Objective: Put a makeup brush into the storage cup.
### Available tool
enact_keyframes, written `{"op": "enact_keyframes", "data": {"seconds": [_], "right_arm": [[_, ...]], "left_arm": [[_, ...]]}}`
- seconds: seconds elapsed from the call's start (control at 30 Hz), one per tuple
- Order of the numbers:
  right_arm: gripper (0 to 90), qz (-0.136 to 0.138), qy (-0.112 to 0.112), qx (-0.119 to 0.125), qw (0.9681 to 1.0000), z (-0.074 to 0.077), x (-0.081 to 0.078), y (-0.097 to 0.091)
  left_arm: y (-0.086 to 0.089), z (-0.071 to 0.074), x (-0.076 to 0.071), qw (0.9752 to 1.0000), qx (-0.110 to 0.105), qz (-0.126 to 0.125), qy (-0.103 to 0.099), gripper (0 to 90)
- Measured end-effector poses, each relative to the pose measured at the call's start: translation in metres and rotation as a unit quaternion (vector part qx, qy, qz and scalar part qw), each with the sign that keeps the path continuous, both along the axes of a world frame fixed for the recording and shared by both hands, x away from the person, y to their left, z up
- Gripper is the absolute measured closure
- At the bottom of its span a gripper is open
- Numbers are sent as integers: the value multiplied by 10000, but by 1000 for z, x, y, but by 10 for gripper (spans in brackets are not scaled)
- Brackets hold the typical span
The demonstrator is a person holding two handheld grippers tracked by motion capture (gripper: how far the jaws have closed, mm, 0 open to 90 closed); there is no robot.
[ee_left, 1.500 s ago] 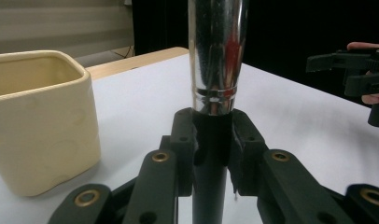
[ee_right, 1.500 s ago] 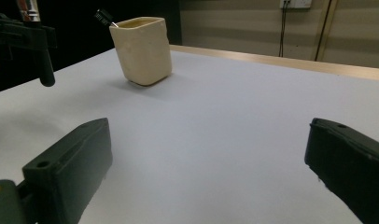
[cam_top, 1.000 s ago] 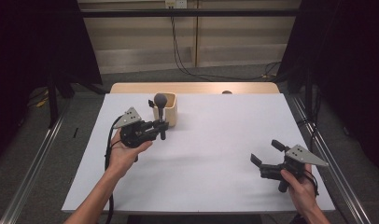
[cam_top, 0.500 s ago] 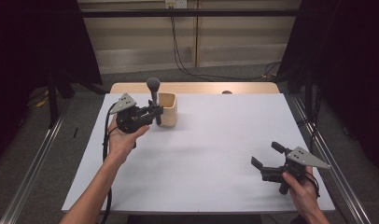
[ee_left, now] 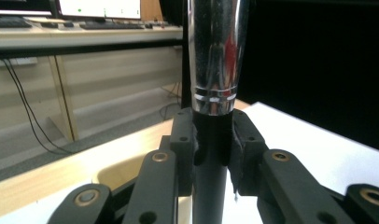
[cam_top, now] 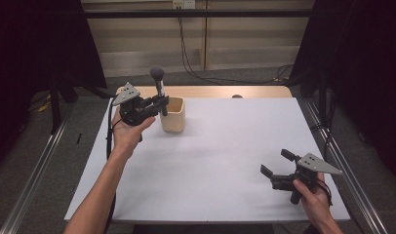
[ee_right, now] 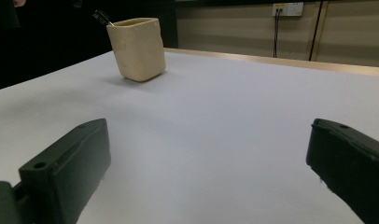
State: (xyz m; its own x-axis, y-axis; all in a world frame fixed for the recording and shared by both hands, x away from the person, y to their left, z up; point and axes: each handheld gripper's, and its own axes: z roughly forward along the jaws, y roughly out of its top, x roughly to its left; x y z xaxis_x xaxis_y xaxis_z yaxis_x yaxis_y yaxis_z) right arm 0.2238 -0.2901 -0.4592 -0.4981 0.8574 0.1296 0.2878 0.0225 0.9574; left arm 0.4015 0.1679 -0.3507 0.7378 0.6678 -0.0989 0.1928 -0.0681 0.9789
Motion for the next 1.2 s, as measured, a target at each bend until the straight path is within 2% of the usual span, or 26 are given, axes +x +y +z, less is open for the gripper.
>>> {"op": "enact_keyframes", "data": {"seconds": [0.13, 0.4, 0.53, 0.63, 0.77, 0.83, 1.07, 1.2], "right_arm": [[0, 18, 31, 3, 10000, -1, 1, 0], [0, 4, 47, 11, 10000, -1, 0, 0], [0, 5, 39, 15, 10000, -1, -1, -1], [0, 17, 50, 5, 10000, -1, 0, 0], [0, 26, 37, 1, 10000, -1, 0, 0], [0, 22, 68, 21, 10000, -1, -1, 0], [0, 27, 19, -15, 10000, -1, -2, 1], [0, 18, 68, 6, 10000, -1, -1, 1]], "left_arm": [[-3, -3, 9, 9999, -36, 144, 61, 745], [-14, -14, 20, 9997, -43, 175, 187, 745], [-15, -17, 24, 9996, 10, 237, 135, 745], [-17, -20, 28, 9994, 26, 298, 171, 745], [-19, -22, 33, 9992, -18, 365, 135, 745], [-21, -24, 34, 9992, 101, 394, 63, 745], [-25, -29, 38, 9990, 99, 429, 105, 745], [-28, -33, 41, 9989, 89, 421, 180, 745]]}}
